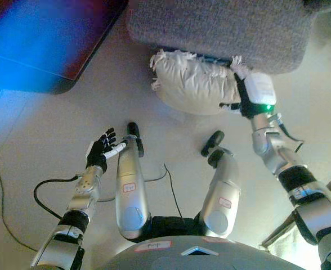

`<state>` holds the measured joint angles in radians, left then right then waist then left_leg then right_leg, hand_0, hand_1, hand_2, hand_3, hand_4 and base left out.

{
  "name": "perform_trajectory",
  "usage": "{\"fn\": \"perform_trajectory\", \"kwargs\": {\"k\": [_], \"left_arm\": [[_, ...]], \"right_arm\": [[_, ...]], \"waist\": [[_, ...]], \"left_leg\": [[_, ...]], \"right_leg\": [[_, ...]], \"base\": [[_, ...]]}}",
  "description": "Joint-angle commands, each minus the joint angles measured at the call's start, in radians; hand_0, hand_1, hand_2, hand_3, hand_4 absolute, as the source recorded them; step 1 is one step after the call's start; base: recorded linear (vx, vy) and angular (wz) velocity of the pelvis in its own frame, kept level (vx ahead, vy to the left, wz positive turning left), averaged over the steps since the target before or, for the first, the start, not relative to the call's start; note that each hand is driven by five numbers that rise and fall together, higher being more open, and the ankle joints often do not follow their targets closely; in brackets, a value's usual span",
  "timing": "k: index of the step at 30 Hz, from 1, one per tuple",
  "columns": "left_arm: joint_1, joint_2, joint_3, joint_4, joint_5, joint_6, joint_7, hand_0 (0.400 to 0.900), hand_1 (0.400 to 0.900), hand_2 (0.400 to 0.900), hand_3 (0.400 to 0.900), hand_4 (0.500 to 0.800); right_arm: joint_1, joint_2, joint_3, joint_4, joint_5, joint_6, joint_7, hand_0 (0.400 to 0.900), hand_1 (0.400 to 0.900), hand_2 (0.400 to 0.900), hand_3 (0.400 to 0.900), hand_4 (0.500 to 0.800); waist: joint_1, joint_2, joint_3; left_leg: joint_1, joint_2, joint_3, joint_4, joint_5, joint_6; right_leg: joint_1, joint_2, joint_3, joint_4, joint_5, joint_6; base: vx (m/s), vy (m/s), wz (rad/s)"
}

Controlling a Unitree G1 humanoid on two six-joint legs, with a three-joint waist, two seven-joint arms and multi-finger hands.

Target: Pick up the pillow and put it on the sofa.

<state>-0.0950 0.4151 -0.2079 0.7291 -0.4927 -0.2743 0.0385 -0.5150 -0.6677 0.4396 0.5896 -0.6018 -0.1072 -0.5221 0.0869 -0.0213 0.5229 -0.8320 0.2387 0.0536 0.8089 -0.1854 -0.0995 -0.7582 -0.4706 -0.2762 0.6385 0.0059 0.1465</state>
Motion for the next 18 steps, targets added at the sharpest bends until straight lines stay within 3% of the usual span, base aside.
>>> {"fn": "perform_trajectory", "kwargs": {"k": [1,11,18], "left_arm": [[0.04,0.033,-0.006,-0.066,-0.088,-0.083,0.016,0.9,0.9,0.9,0.9,0.8],[0.063,0.027,0.0,-0.08,-0.135,-0.111,-0.001,0.9,0.9,0.9,0.9,0.8],[0.093,0.034,-0.003,-0.103,-0.142,-0.107,-0.022,0.9,0.9,0.9,0.9,0.8]], "right_arm": [[-0.088,-0.105,0.001,-0.03,0.027,-0.011,-0.06,0.9,0.9,0.9,0.9,0.8],[-0.176,-0.124,0.053,0.049,0.084,0.014,-0.016,0.9,0.9,0.9,0.9,0.8],[-0.244,-0.12,0.095,0.109,0.171,0.019,0.129,0.9,0.9,0.9,0.9,0.8]], "waist": [[0.031,0.04,-0.003],[0.058,0.056,-0.003],[0.086,0.07,-0.003]], "left_leg": [[0.049,0.068,-0.025,0.004,-0.075,-0.012],[-0.077,0.043,-0.045,0.173,-0.134,0.017],[-0.137,0.026,-0.059,0.246,-0.155,0.025]], "right_leg": [[-0.094,-0.043,0.072,0.169,-0.097,0.042],[-0.195,-0.054,0.052,0.327,-0.173,-0.004],[-0.243,-0.068,0.041,0.391,-0.2,-0.02]], "base": [[0.05,0.031,0.04],[0.03,0.032,0.06],[0.05,0.015,0.09]]}}
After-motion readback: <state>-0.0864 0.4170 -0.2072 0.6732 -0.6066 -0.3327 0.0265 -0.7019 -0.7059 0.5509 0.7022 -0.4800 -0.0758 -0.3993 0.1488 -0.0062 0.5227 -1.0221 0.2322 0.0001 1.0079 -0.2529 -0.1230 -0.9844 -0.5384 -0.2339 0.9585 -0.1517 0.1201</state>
